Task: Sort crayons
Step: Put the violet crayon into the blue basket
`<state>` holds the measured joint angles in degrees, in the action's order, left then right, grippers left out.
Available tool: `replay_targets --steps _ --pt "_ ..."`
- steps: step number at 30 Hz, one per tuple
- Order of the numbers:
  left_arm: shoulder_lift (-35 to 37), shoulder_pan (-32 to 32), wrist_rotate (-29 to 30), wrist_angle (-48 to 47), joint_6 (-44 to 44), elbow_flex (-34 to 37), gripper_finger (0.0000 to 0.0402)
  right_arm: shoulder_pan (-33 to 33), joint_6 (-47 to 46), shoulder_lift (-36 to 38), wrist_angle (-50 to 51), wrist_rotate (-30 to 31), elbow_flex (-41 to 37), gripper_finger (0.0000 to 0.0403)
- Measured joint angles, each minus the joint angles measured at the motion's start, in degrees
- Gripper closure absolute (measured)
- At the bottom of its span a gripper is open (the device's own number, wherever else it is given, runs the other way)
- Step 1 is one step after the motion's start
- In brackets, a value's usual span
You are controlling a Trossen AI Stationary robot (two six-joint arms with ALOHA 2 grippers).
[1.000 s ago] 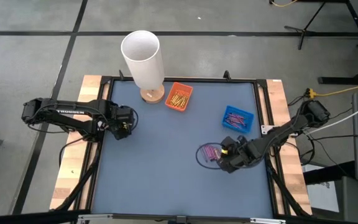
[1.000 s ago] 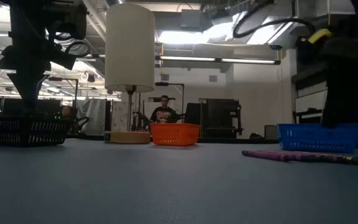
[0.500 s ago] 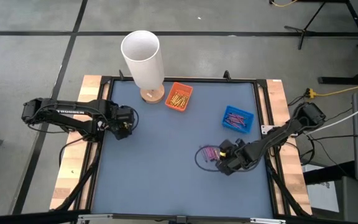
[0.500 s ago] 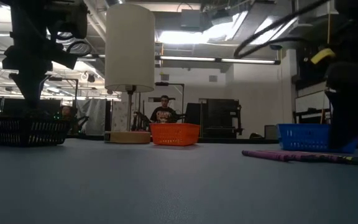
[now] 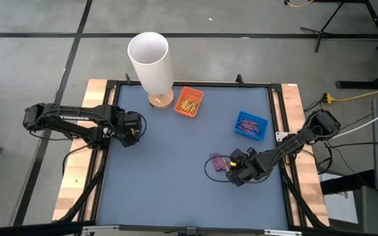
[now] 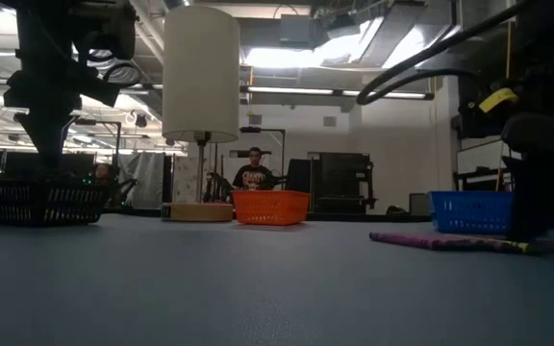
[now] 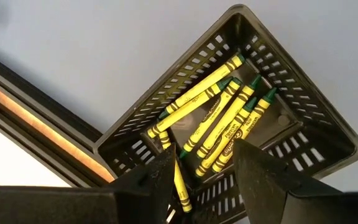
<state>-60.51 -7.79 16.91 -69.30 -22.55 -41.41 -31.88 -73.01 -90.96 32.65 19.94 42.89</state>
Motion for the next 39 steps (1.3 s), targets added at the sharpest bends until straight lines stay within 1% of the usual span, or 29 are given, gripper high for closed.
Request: replay_targets --steps 12,14,16,23,28,34,39 --pt "0.0 0.0 0.0 0.2 0.0 0.0 0.0257 0.0 0.0 0.0 0.2 -0.3 0.0 0.0233" --pt "0.0 0.0 0.0 0.6 0.0 0.0 0.0257 0.0 0.0 0.0 0.2 -0.4 0.0 0.0238" --pt "0.0 0.0 0.0 1.1 0.0 0.0 0.0257 0.0 0.0 0.0 0.2 -0.4 0.0 0.0251" --pt "0.0 0.0 0.0 2.3 0.0 0.0 0.0257 0.0 0.0 0.0 0.3 -0.4 0.0 0.0321" --pt "0.0 0.0 0.0 3.5 0.0 0.0 0.0257 0.0 0.0 0.0 0.3 -0.4 0.0 0.0358" --pt "0.0 0.0 0.0 6.2 0.0 0.0 0.0257 0.0 0.0 0.0 0.3 -0.4 0.0 0.0383" --pt "0.0 0.0 0.0 9.6 0.0 0.0 0.0257 0.0 0.0 0.0 0.3 -0.5 0.0 0.0384"
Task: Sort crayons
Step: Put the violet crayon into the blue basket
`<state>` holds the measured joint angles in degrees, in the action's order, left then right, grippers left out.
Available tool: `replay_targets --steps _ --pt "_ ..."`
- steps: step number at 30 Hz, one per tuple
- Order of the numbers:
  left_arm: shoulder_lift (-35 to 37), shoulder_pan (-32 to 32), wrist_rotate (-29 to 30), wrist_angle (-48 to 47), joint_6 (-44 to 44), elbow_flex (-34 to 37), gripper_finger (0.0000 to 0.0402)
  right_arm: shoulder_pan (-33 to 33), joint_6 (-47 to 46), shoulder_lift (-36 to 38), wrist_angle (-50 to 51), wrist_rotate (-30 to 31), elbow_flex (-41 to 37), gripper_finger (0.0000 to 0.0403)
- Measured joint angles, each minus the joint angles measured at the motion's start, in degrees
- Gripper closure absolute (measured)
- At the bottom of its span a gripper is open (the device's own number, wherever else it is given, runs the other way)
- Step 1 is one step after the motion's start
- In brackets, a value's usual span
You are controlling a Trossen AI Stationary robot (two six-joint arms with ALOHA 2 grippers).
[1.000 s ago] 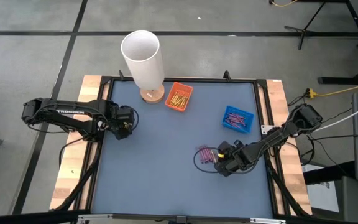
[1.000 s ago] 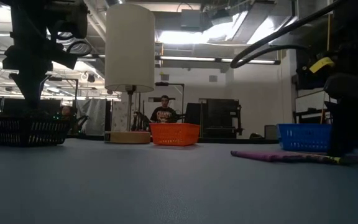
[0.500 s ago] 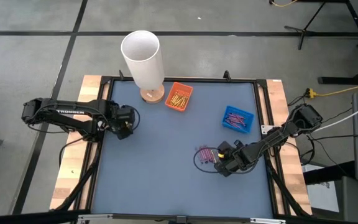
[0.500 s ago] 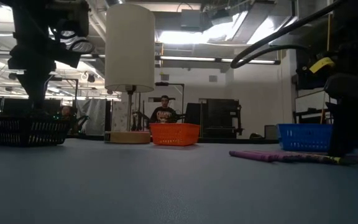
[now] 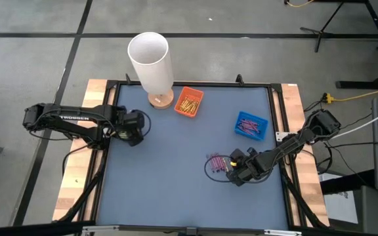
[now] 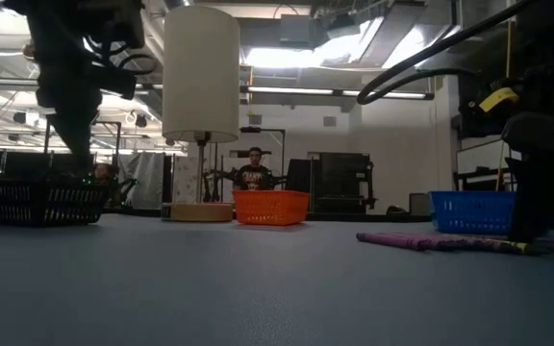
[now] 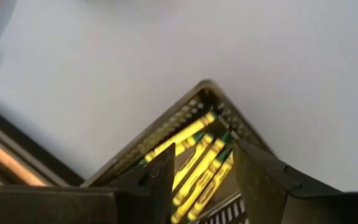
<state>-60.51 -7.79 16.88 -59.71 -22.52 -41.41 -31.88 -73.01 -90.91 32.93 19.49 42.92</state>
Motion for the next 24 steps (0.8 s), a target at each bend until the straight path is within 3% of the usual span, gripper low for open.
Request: replay_targets --steps 14,24 --pt "0.0 1.8 -3.3 18.3 0.2 0.0 0.0257 0.0 5.3 0.0 3.4 0.1 3.3 0.038" --pt "0.0 5.7 -3.3 33.1 0.7 0.0 0.0257 0.1 10.7 0.0 27.5 9.1 15.0 0.0379"
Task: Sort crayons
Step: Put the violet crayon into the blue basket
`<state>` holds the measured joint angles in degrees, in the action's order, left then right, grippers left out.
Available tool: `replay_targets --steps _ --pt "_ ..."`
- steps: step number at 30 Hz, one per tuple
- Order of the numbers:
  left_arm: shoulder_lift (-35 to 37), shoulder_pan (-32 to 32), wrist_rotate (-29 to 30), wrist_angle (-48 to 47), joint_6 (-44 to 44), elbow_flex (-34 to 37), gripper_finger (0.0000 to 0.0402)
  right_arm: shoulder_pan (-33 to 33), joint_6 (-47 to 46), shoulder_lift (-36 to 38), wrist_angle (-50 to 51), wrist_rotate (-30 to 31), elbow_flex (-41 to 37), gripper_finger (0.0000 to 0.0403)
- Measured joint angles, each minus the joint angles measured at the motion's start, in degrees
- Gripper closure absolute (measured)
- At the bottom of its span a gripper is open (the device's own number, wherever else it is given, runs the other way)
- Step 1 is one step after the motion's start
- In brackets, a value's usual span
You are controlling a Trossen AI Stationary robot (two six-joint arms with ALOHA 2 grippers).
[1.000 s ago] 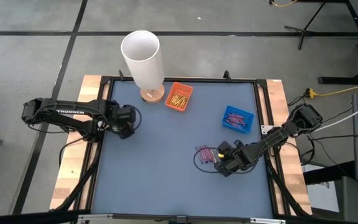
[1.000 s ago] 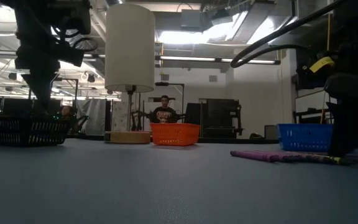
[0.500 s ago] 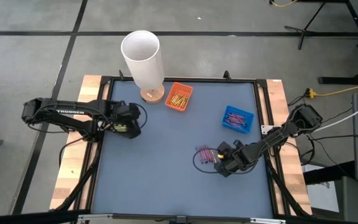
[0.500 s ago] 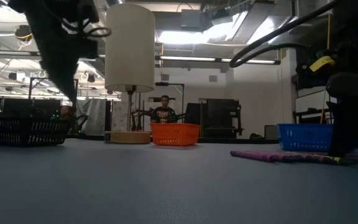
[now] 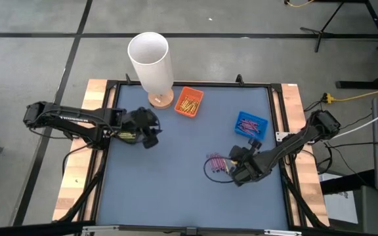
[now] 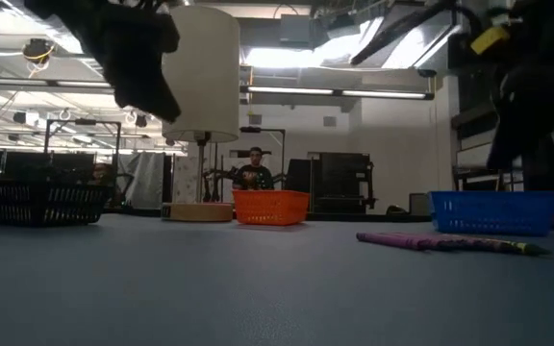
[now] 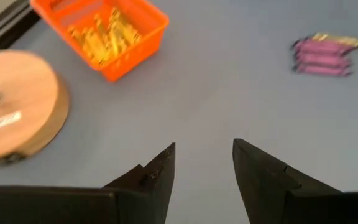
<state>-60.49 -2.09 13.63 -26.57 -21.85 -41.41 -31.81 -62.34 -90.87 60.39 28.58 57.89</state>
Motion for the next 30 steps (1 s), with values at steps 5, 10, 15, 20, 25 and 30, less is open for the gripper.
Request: replay_targets --steps 5,10,15,20,25,30 --pt "0.0 1.9 0.2 4.7 1.0 0.0 0.0257 0.0 0.1 0.0 14.0 7.0 5.0 0.0379" --pt "-1.1 4.1 0.2 9.2 3.0 0.0 0.0257 1.7 0.1 0.4 24.4 9.9 6.6 0.0379" --pt "-4.9 5.9 0.2 13.9 3.1 0.0 0.0257 6.4 1.6 2.3 28.0 11.1 5.1 0.0379" --pt "-9.8 7.4 0.2 17.9 3.1 0.0 0.0257 11.9 9.2 4.3 27.5 11.7 2.8 0.0379" --pt "-15.8 8.7 0.2 23.1 3.1 0.0 0.0257 16.6 15.2 4.5 26.6 11.4 1.4 0.0379" --pt "-21.3 9.7 0.2 30.5 3.1 0.0 0.0257 20.4 22.2 4.5 23.4 9.8 0.6 0.0379"
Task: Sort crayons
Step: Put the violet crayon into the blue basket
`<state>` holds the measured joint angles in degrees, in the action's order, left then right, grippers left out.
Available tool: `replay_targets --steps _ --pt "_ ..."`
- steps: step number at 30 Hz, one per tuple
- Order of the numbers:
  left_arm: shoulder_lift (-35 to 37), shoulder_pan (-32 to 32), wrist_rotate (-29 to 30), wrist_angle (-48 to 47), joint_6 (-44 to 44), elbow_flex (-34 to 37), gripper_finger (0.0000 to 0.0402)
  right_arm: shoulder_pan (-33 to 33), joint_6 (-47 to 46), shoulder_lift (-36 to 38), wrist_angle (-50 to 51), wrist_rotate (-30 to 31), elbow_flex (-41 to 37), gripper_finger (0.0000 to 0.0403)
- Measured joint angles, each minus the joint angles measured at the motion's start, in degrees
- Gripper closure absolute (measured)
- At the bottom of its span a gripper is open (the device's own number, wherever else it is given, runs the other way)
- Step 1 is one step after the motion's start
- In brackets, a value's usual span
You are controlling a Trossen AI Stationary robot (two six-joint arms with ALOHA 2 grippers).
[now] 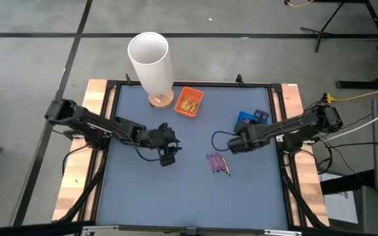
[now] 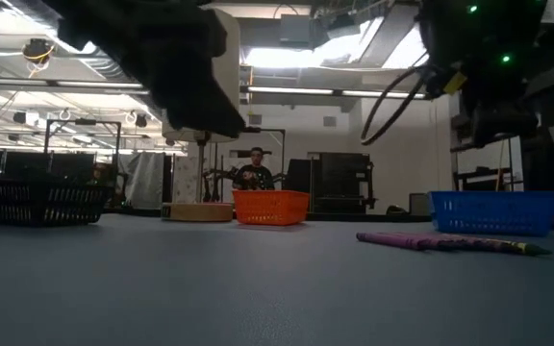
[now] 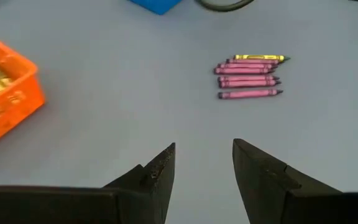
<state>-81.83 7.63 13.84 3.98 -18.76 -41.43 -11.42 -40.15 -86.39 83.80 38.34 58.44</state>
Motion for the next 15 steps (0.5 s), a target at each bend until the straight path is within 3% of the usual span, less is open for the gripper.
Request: replay_targets --steps 7,15 --pt "-7.2 0.8 -2.9 14.6 2.0 0.0 0.0257 4.3 7.4 0.0 -3.3 -3.8 -1.4 0.0379" --pt "-16.4 2.3 -3.0 34.4 9.7 0.0 0.0257 8.3 7.6 0.0 -3.4 -6.7 -2.6 0.0379"
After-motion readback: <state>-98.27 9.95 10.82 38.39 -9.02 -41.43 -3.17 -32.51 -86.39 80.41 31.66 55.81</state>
